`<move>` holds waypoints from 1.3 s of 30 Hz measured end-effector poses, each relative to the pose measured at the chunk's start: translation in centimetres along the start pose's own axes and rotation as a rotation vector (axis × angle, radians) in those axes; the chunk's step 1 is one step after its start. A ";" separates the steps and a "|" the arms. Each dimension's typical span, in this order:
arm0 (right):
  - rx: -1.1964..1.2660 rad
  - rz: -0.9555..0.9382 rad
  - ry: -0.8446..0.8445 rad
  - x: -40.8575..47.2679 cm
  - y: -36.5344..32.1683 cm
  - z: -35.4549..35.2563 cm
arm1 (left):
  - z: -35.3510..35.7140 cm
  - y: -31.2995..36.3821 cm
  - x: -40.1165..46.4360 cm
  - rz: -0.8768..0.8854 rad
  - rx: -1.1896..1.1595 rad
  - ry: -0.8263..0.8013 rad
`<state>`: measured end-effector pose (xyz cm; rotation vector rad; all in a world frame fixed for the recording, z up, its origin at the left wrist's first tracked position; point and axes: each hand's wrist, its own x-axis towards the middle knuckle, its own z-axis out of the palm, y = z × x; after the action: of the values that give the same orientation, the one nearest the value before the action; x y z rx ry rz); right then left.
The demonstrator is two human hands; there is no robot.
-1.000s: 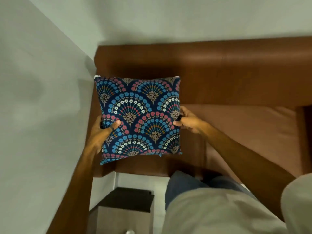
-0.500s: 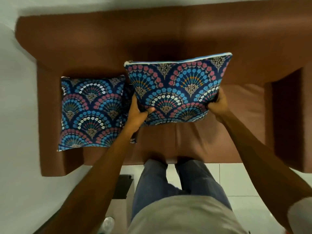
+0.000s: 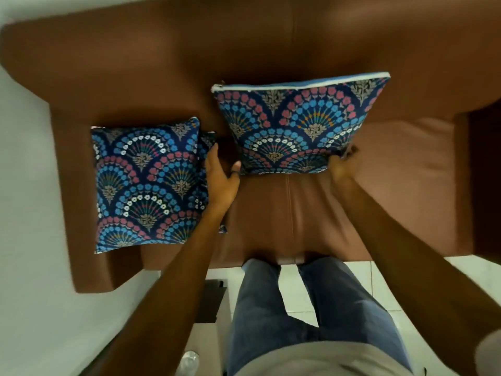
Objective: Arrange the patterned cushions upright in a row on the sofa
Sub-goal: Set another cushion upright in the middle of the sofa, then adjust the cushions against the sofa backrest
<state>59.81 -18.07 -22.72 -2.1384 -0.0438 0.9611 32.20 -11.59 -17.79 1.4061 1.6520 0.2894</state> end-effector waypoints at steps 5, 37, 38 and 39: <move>0.037 0.404 -0.369 -10.4 -0.3 5.8 | -10.7 -6.7 -2.6 0.114 0.138 0.425; 0.009 -0.069 -0.300 3.8 -3.2 -26.3 | 18.2 11.9 -12.3 -0.130 -0.298 -0.301; 0.057 -0.082 -0.232 6.2 -3.3 -28.4 | 21.5 14.2 -11.4 -0.094 -0.285 -0.329; 0.096 -0.097 -0.192 8.0 -4.1 -29.9 | 23.7 16.0 -10.3 -0.075 -0.285 -0.357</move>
<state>86.01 -31.74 -12.64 -1.9326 -0.1908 1.0864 59.75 -24.09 -15.02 1.1057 1.3090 0.2071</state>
